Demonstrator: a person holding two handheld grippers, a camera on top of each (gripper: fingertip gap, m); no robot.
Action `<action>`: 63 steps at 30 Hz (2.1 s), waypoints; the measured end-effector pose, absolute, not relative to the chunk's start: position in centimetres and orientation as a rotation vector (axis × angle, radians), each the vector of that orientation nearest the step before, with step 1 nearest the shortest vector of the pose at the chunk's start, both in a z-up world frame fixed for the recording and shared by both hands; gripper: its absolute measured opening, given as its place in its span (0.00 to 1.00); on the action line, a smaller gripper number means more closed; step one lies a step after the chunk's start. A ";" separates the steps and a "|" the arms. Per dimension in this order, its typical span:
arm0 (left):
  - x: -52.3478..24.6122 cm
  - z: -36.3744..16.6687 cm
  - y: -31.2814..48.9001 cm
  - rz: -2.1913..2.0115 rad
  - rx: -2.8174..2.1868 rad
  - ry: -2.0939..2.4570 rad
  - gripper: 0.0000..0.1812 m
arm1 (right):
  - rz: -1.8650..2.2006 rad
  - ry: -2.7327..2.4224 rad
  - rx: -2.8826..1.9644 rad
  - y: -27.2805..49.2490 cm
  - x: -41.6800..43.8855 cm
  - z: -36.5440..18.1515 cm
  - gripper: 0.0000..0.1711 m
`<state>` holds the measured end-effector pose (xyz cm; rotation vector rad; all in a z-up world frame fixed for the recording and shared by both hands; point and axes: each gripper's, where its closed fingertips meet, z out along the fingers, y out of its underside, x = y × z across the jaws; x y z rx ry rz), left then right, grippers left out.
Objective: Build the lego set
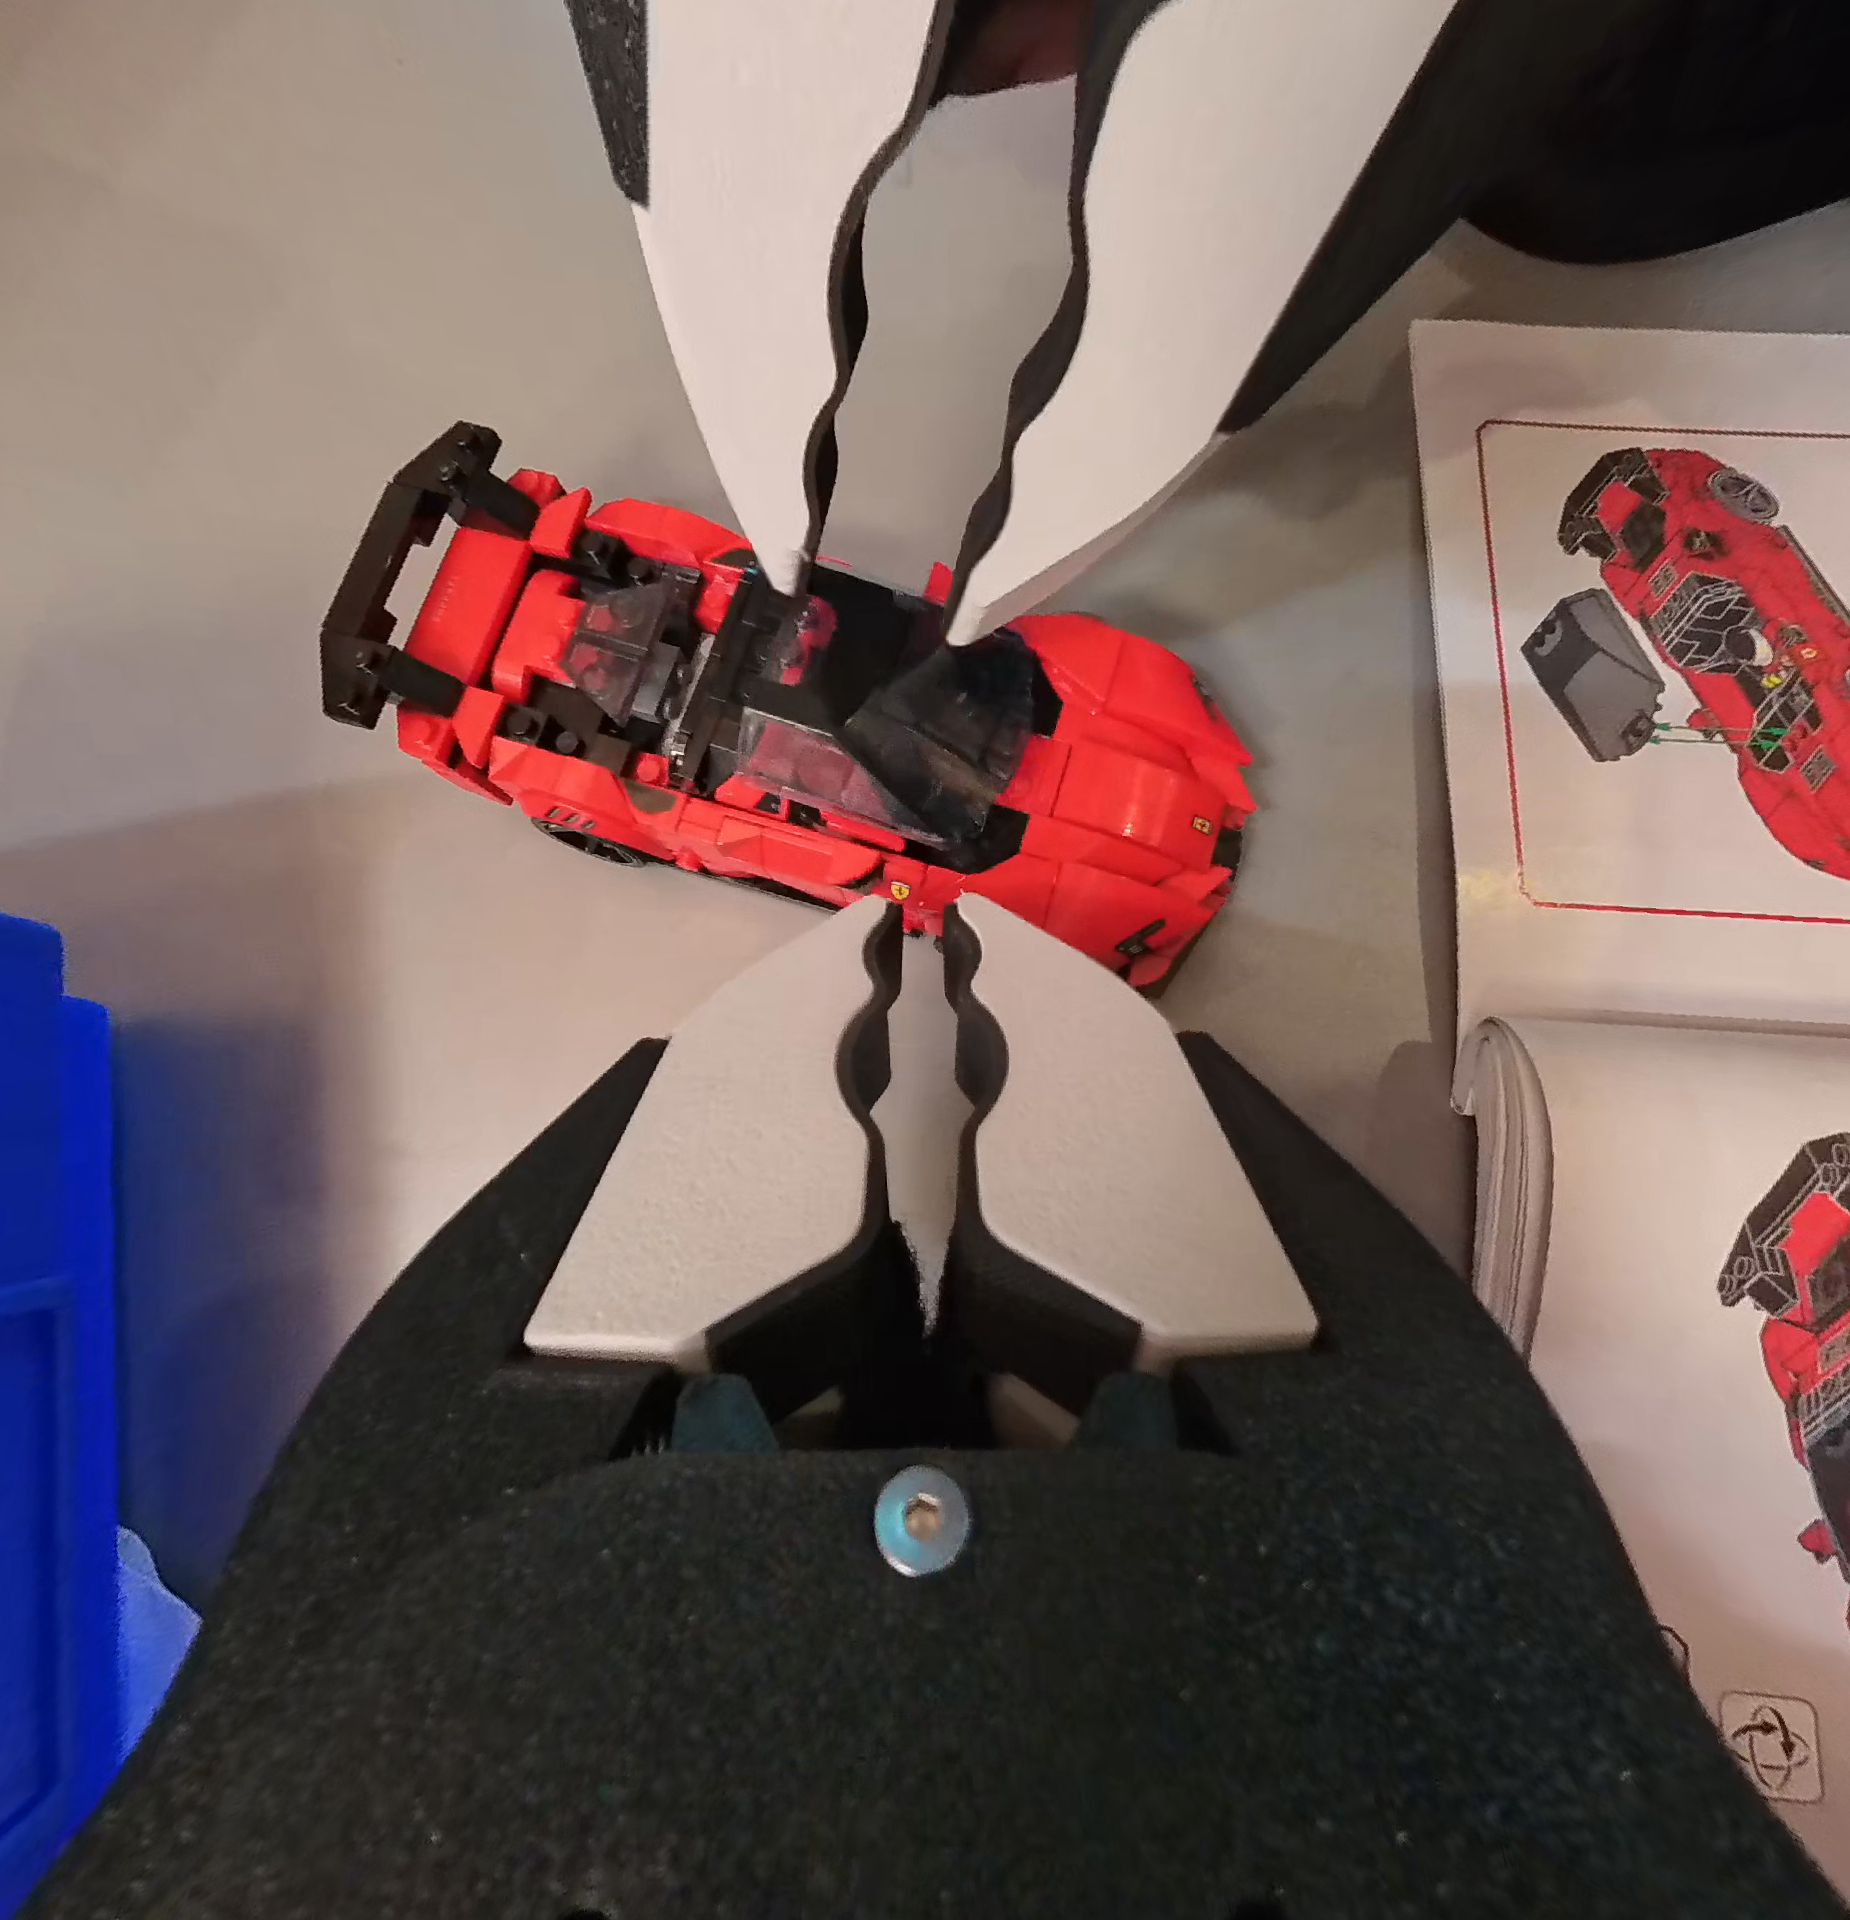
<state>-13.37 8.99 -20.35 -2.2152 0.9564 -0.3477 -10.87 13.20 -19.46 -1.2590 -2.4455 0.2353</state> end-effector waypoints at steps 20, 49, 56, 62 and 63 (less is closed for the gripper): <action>-13.5 -20.3 9.6 -0.321 -2.203 0.913 0.05 | 0.394 -2.365 -1.350 12.7 -11.1 -19.7 0.31; -14.0 -20.0 9.8 -0.341 -2.198 0.884 0.05 | 0.308 -2.420 -1.414 14.9 -9.8 -17.6 0.29; -13.9 -20.0 9.7 -0.343 -2.195 0.884 0.04 | 0.285 -2.478 -1.402 12.9 -11.3 -19.5 0.29; -13.8 -20.0 9.8 -0.345 -2.191 0.889 0.04 | 0.268 -2.502 -1.381 12.4 -11.8 -20.2 0.30; -13.8 -20.0 9.8 -0.345 -2.191 0.888 0.04 | 0.272 -2.501 -1.379 12.3 -11.8 -20.1 0.29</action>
